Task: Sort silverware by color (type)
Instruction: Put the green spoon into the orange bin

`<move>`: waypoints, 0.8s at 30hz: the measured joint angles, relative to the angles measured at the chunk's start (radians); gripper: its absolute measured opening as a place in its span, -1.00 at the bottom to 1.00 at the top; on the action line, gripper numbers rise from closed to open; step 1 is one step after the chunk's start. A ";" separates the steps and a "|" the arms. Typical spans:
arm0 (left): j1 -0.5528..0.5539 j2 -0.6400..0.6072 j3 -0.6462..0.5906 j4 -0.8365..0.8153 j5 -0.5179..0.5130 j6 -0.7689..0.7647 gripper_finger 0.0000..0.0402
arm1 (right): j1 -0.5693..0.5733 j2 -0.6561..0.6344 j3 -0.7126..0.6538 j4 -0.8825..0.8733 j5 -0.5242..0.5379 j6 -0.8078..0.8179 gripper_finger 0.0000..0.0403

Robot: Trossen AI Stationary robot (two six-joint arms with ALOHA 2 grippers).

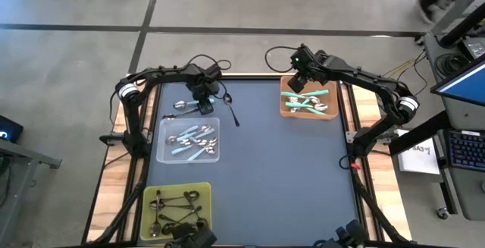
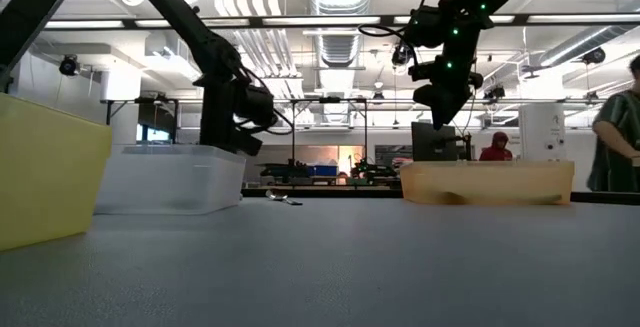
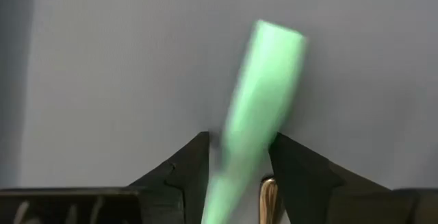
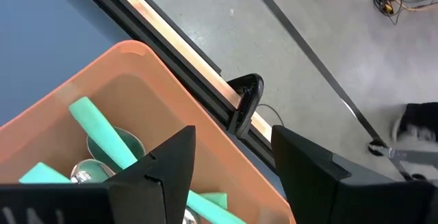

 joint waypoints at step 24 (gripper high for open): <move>0.006 0.019 0.040 -0.025 0.000 -0.064 -0.78 | 0.000 0.000 0.000 0.000 -0.002 0.003 -0.08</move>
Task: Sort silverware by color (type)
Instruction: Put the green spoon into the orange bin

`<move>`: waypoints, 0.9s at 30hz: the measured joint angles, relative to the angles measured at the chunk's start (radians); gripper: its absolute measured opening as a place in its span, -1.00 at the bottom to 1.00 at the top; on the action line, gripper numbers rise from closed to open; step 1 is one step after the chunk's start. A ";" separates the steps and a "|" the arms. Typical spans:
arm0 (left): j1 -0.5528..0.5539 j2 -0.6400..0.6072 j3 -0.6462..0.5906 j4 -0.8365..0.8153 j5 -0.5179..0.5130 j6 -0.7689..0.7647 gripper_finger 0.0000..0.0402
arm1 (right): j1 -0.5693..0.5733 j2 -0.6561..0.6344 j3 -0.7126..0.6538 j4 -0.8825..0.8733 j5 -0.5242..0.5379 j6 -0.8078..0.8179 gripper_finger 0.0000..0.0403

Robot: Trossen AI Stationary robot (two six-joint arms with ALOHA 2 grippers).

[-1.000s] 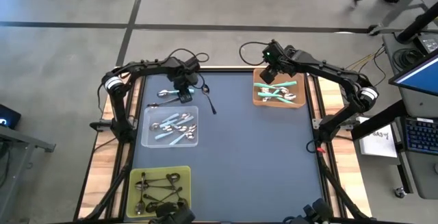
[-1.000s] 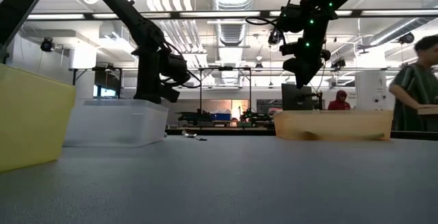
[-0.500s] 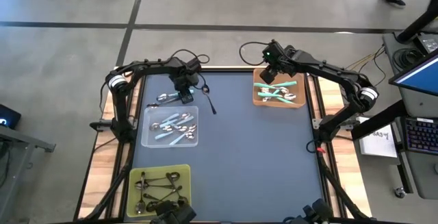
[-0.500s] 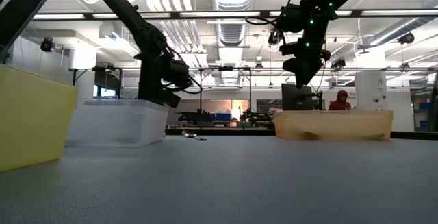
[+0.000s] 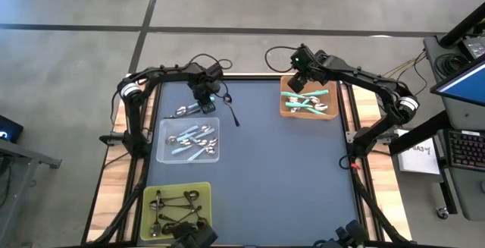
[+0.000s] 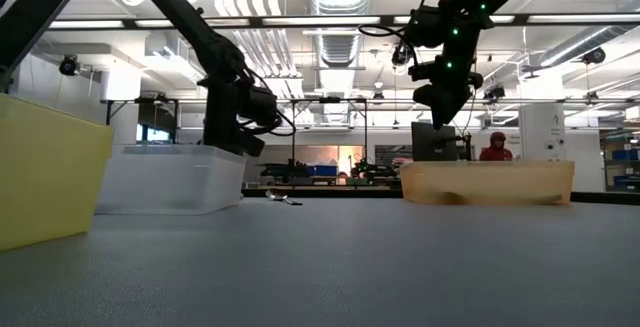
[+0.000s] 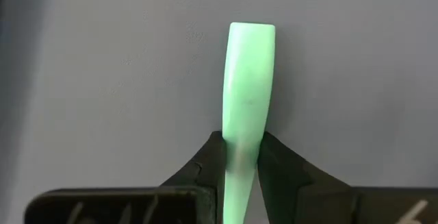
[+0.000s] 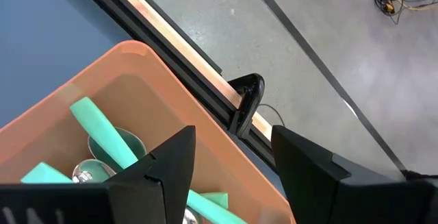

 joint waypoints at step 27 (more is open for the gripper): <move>-0.011 -0.006 0.494 0.150 0.539 -0.201 -0.78 | 0.037 0.097 0.000 0.229 -0.542 0.429 -0.08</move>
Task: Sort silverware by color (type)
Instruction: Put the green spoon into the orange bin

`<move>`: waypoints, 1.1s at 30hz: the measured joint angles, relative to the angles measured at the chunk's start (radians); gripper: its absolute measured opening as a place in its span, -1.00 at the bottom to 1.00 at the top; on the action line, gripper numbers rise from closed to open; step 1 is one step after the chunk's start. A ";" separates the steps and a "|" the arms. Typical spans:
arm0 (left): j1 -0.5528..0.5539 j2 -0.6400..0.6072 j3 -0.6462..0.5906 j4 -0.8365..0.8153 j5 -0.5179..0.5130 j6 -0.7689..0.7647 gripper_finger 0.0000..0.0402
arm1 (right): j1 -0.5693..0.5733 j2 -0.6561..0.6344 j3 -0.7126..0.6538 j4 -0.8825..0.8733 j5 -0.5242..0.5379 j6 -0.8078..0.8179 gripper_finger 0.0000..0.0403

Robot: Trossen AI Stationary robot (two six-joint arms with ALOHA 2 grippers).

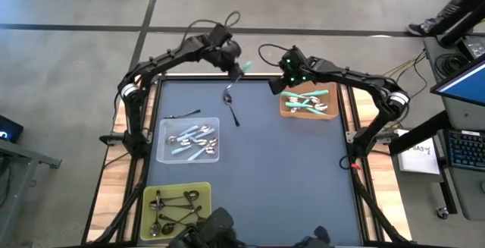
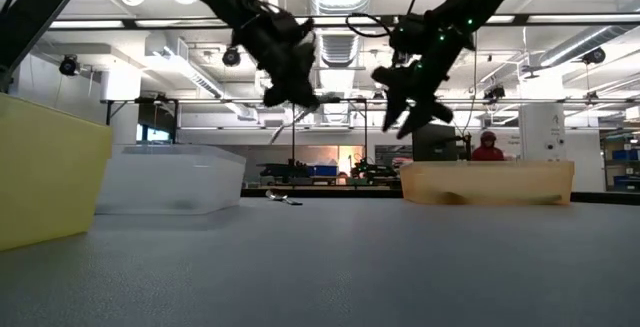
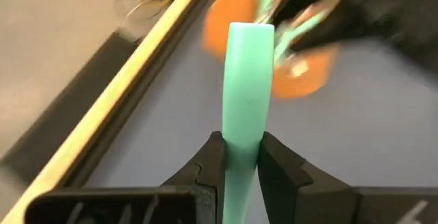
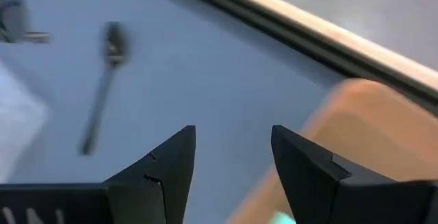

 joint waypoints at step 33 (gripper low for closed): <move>-0.062 0.004 0.059 0.563 -0.108 -0.365 -0.78 | -0.050 -0.102 0.000 0.513 -0.218 -0.014 -0.08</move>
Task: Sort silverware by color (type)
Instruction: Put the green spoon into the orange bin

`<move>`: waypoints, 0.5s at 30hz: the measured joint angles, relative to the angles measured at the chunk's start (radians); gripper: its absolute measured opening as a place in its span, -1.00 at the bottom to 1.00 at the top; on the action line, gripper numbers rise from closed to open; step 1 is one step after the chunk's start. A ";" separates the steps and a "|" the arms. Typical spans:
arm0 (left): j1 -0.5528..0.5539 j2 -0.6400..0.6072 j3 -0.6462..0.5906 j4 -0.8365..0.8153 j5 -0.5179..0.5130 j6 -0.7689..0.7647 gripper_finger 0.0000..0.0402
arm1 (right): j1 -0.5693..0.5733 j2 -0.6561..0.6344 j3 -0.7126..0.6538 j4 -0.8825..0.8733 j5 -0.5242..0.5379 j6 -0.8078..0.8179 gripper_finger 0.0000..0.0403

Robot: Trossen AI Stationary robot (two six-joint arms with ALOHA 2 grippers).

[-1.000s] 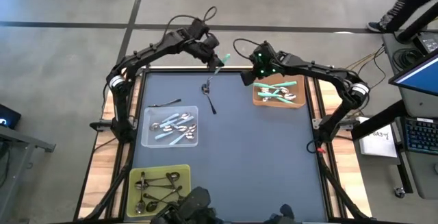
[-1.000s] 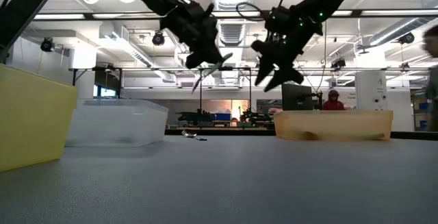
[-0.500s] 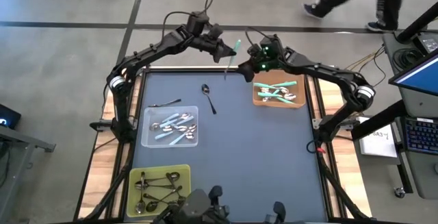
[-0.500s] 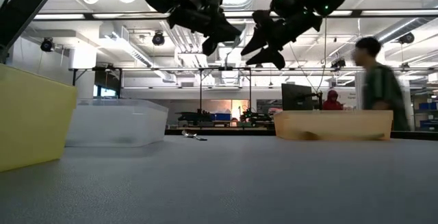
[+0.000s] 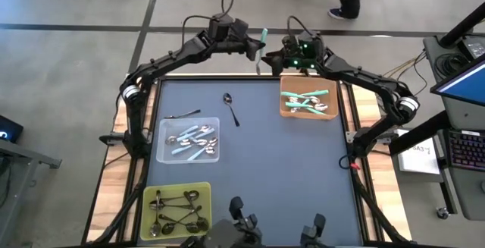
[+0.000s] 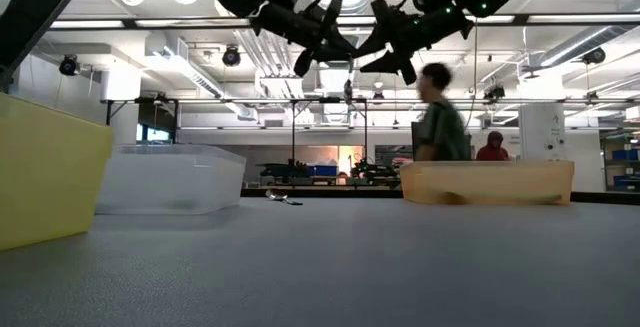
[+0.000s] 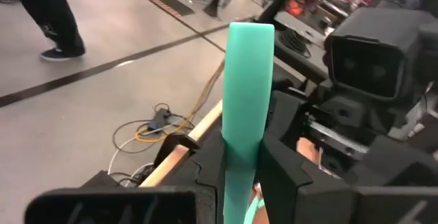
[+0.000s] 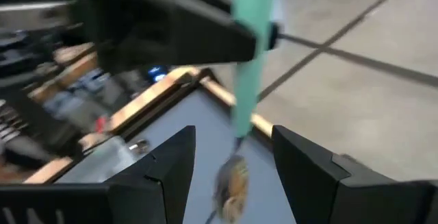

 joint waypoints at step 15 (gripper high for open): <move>-0.046 0.014 0.000 0.029 -0.093 -0.075 -0.78 | -0.001 0.000 0.000 0.028 0.095 -0.031 -0.08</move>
